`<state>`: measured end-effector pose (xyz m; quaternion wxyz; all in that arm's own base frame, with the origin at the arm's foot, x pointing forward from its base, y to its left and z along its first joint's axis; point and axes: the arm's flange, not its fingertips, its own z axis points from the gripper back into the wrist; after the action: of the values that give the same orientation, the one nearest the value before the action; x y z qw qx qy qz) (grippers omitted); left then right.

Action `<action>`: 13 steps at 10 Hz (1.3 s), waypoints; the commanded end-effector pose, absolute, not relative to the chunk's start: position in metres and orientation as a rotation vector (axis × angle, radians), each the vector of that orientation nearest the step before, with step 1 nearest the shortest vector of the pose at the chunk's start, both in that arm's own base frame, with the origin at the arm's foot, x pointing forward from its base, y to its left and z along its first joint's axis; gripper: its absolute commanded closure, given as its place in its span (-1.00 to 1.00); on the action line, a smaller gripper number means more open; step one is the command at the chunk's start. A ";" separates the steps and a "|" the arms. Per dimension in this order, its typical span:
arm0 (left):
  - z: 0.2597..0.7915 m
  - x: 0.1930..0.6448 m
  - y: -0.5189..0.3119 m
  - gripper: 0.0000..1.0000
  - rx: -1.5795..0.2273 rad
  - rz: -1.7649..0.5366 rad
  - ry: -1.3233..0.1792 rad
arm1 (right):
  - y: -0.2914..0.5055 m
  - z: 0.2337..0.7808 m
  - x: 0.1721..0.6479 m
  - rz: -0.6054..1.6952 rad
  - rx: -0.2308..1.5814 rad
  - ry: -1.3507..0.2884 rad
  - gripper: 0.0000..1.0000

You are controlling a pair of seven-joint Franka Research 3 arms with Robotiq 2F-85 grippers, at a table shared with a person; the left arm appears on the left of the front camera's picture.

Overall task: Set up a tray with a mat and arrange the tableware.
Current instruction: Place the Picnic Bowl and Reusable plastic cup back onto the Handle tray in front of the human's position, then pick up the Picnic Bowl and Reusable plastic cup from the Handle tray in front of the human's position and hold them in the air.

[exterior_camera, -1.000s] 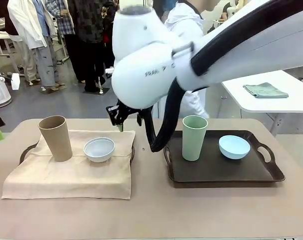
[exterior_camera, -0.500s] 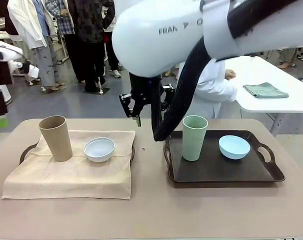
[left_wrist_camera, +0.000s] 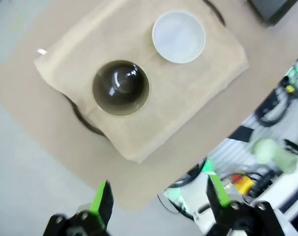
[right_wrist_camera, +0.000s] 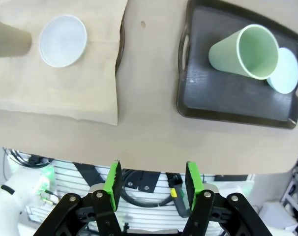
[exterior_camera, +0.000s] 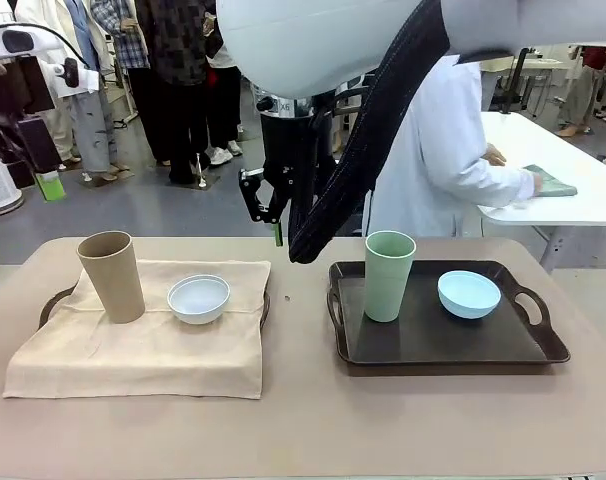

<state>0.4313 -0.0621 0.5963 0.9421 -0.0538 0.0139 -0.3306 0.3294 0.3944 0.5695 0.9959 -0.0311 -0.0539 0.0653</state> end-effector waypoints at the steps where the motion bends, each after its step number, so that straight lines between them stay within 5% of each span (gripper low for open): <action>1: 0.585 0.426 -0.066 -1.00 -0.048 -0.694 0.080 | 0.396 0.562 0.335 0.166 -0.071 -0.112 -0.34; 13: 0.585 0.426 -0.066 -1.00 -0.048 -0.694 0.080 | 0.396 0.562 0.335 0.166 -0.071 -0.112 -0.34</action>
<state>0.4286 -0.0652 0.5839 0.9395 -0.0309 0.0355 -0.3393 0.3326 0.3968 0.5625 0.9955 -0.0341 -0.0479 0.0748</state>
